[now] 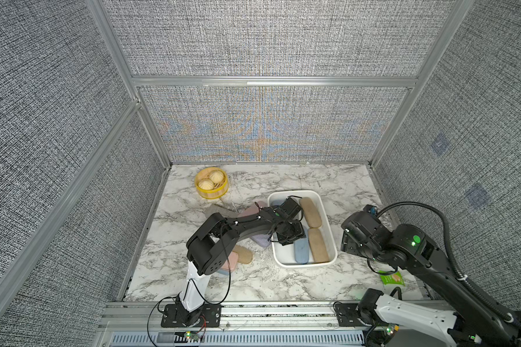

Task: Put the glasses cases into the storage boxes
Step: Place the glasses case in the storage box, then adjust the glasses case in the storage box.

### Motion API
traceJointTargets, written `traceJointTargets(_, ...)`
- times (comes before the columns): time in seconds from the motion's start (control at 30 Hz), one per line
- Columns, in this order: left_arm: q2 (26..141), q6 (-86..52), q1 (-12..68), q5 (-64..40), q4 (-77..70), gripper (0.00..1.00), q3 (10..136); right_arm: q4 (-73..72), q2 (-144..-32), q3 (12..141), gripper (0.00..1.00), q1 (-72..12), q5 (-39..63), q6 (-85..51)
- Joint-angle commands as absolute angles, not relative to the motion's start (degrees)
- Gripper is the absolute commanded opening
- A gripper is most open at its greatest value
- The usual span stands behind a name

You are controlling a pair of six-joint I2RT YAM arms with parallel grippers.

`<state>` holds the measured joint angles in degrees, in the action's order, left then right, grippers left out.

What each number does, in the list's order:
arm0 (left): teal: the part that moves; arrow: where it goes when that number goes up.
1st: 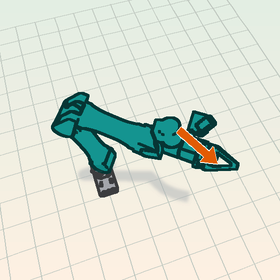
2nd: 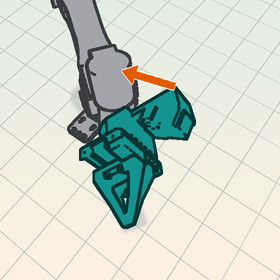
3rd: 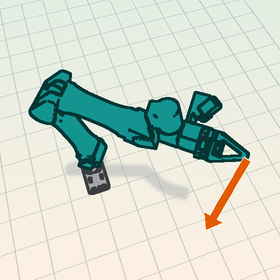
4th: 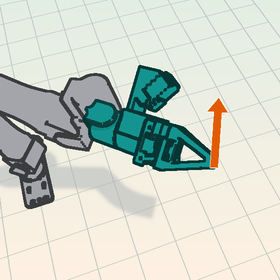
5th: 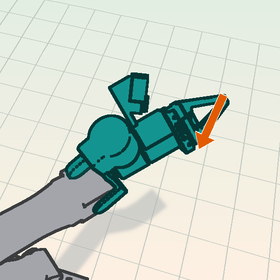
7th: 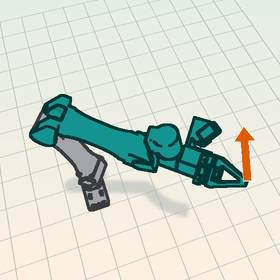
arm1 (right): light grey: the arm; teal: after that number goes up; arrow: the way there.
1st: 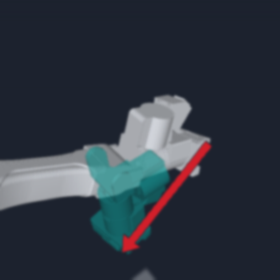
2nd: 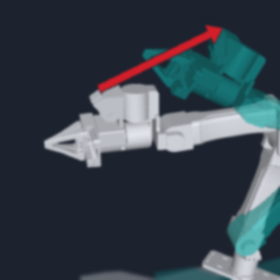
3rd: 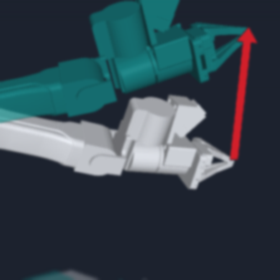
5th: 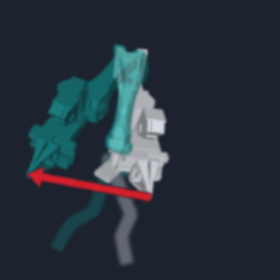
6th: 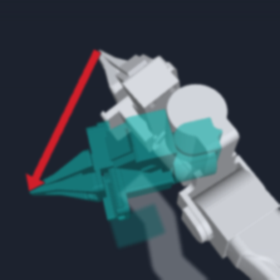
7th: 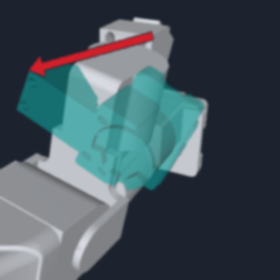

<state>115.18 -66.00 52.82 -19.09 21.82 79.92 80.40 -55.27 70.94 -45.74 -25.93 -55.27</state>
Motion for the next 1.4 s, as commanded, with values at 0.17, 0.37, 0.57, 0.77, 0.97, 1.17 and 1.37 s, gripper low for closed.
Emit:
traceJointTargets(0.17,108.44,-60.81,53.0,-13.14,29.93,0.71,79.23,76.85,-59.24,71.19,0.75,-45.87,-20.86,-52.92)
traceJointTargets(0.37,101.49,-57.64,53.0,-7.52,33.57,0.7,73.86,72.31,-63.3,71.17,0.74,-49.2,-18.89,-52.93)
traceJointTargets(0.57,91.03,-56.84,53.04,0.88,34.73,0.57,66.84,61.1,-72.72,70.93,0.45,-49.65,-17.15,-48.6)
traceJointTargets(0.77,77.39,-55.2,52.92,8.11,35.75,0.49,60.94,51.68,-86.47,74.48,0.38,-46.02,-16.19,-42.28)
traceJointTargets(0.97,65.3,-54.43,52.55,21.62,44.67,0.58,58.23,49.2,-98.3,80.79,0.36,-41.49,-14.5,-36.97)
traceJointTargets(1.17,56.18,-56.78,49.08,25.23,50.66,0.76,53.2,47.0,-105.22,82.67,0.32,-40.96,-14.02,-34.55)
traceJointTargets(1.37,51.18,-57.93,44.03,22.06,51.42,0.92,48.95,44.55,-108.39,79.73,0.26,-40.96,-14.35,-34.45)
